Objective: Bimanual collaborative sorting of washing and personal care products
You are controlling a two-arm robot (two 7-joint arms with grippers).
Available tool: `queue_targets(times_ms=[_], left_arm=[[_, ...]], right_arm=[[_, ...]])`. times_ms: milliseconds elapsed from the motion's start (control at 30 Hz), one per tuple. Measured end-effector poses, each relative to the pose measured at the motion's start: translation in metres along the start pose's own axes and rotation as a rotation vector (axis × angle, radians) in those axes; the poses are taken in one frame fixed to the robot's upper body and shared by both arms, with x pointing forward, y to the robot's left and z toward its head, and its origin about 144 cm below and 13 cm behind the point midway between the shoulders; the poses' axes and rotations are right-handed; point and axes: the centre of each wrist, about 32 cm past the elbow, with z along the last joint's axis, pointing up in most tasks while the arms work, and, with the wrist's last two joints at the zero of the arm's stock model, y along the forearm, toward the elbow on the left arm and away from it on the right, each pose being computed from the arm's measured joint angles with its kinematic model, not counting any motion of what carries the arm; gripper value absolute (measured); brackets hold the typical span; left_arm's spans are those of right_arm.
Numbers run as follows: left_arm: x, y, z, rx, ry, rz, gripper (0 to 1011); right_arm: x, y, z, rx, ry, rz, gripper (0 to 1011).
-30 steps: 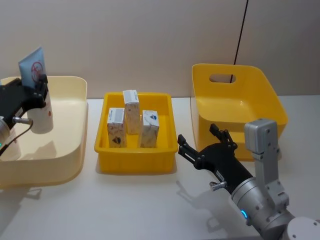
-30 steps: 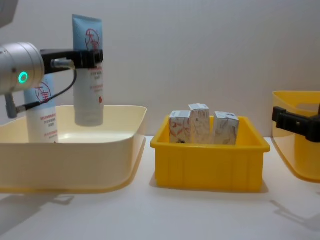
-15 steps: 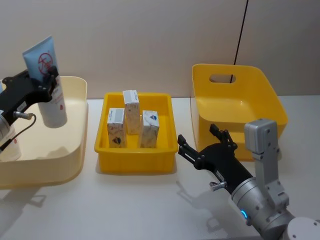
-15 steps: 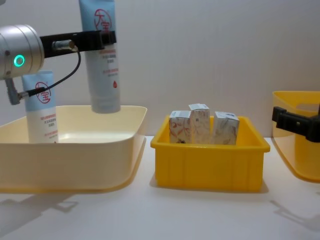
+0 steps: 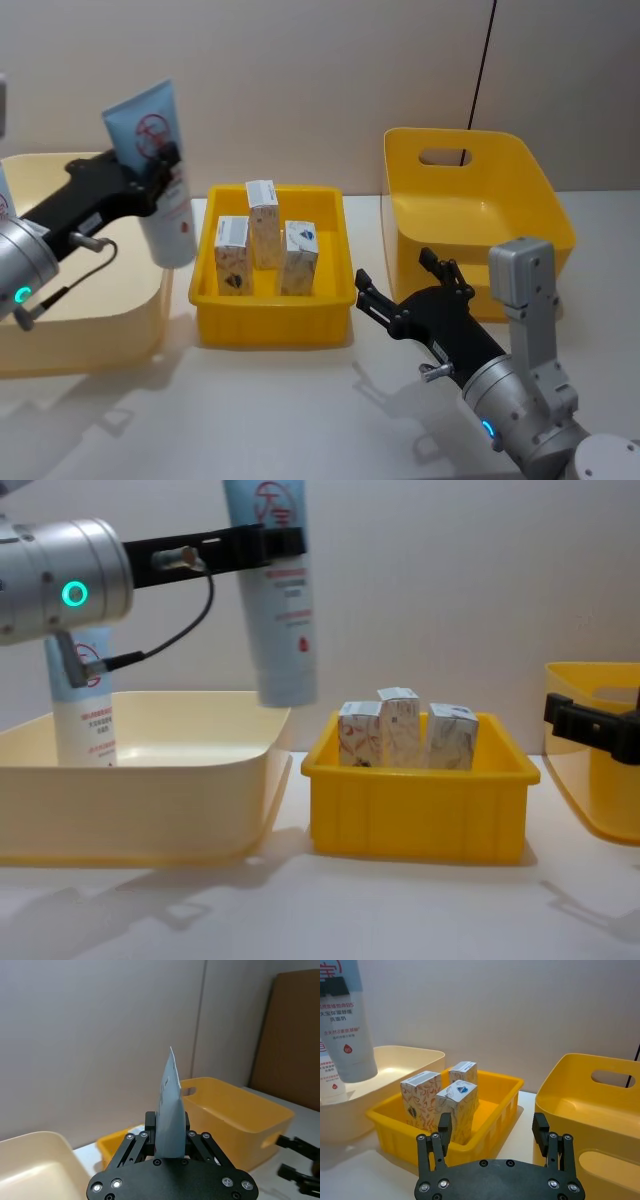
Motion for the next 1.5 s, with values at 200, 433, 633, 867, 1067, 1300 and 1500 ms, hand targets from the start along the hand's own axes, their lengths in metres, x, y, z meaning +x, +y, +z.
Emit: queue_targets(times_ms=[200,433,633,867,1067,1300,1500], left_arm=[[-0.009,-0.006,-0.004,0.0,0.03,-0.076,259],[-0.021,-0.013,-0.009,0.002,0.057,-0.145,259],[-0.027,-0.016,-0.013,0.003,0.068,-0.176,259],[-0.03,-0.018,-0.014,0.002,0.074,-0.194,259],[-0.032,-0.02,-0.016,0.002,0.078,-0.205,259],[-0.034,-0.02,-0.016,0.001,0.08,-0.212,259],[-0.034,-0.021,-0.017,0.001,0.081,-0.216,259]], right_arm=[[0.0,0.0,0.0,0.0,0.0,0.0,1001],[0.0,0.0,0.0,0.0,0.0,0.0,1001],[0.0,0.0,0.0,0.0,0.0,0.0,1001],[0.001,0.0,0.0,0.002,0.003,0.013,1001],[0.004,0.0,0.003,0.011,0.009,0.056,1001],[0.006,0.001,0.009,0.026,0.017,0.13,1001],[0.007,0.003,0.02,0.04,0.031,0.222,1001]])
